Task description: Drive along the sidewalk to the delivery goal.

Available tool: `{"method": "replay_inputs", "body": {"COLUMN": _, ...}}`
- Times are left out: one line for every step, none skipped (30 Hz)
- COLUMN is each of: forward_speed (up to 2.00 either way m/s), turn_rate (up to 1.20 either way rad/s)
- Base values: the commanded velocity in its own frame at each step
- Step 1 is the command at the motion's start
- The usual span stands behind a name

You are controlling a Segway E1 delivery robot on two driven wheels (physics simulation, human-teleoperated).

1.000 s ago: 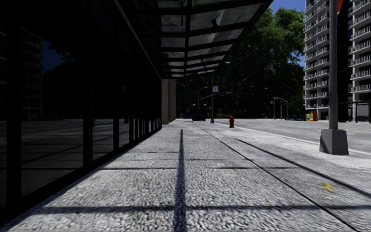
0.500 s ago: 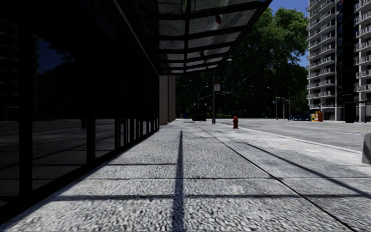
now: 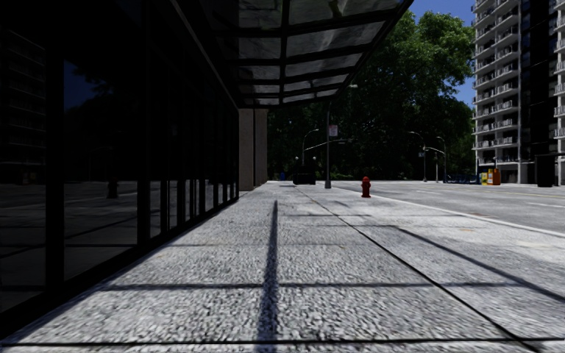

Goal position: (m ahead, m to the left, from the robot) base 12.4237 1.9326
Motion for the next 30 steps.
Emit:
{"method": "replay_inputs", "body": {"forward_speed": 2.0, "turn_rate": 0.0}}
{"method": "replay_inputs", "body": {"forward_speed": 2.0, "turn_rate": 0.0}}
{"method": "replay_inputs", "body": {"forward_speed": 2.0, "turn_rate": 0.0}}
{"method": "replay_inputs", "body": {"forward_speed": 2.0, "turn_rate": 0.0}}
{"method": "replay_inputs", "body": {"forward_speed": 2.0, "turn_rate": 0.0}}
{"method": "replay_inputs", "body": {"forward_speed": 2.0, "turn_rate": 0.0}}
{"method": "replay_inputs", "body": {"forward_speed": 2.0, "turn_rate": 0.0}}
{"method": "replay_inputs", "body": {"forward_speed": 2.0, "turn_rate": 0.0}}
{"method": "replay_inputs", "body": {"forward_speed": 2.0, "turn_rate": 0.0}}
{"method": "replay_inputs", "body": {"forward_speed": 2.0, "turn_rate": 0.0}}
{"method": "replay_inputs", "body": {"forward_speed": 2.0, "turn_rate": 0.0}}
{"method": "replay_inputs", "body": {"forward_speed": 2.0, "turn_rate": 0.0}}
{"method": "replay_inputs", "body": {"forward_speed": 2.0, "turn_rate": 0.0}}
{"method": "replay_inputs", "body": {"forward_speed": 2.0, "turn_rate": 0.0}}
{"method": "replay_inputs", "body": {"forward_speed": 2.0, "turn_rate": 0.0}}
{"method": "replay_inputs", "body": {"forward_speed": 2.0, "turn_rate": 0.0}}
{"method": "replay_inputs", "body": {"forward_speed": 2.0, "turn_rate": 0.0}}
{"method": "replay_inputs", "body": {"forward_speed": 2.0, "turn_rate": 0.0}}
{"method": "replay_inputs", "body": {"forward_speed": 2.0, "turn_rate": 0.0}}
{"method": "replay_inputs", "body": {"forward_speed": 2.0, "turn_rate": 0.0}}
{"method": "replay_inputs", "body": {"forward_speed": 2.0, "turn_rate": 0.0}}
{"method": "replay_inputs", "body": {"forward_speed": 2.0, "turn_rate": 0.0}}
{"method": "replay_inputs", "body": {"forward_speed": 2.0, "turn_rate": 0.0}}
{"method": "replay_inputs", "body": {"forward_speed": 2.0, "turn_rate": 0.0}}
{"method": "replay_inputs", "body": {"forward_speed": 2.0, "turn_rate": 0.0}}
{"method": "replay_inputs", "body": {"forward_speed": 2.0, "turn_rate": 0.0}}
{"method": "replay_inputs", "body": {"forward_speed": 2.0, "turn_rate": 0.0}}
{"method": "replay_inputs", "body": {"forward_speed": 2.0, "turn_rate": 0.0}}
{"method": "replay_inputs", "body": {"forward_speed": 2.0, "turn_rate": 0.0}}
{"method": "replay_inputs", "body": {"forward_speed": 2.0, "turn_rate": 0.0}}
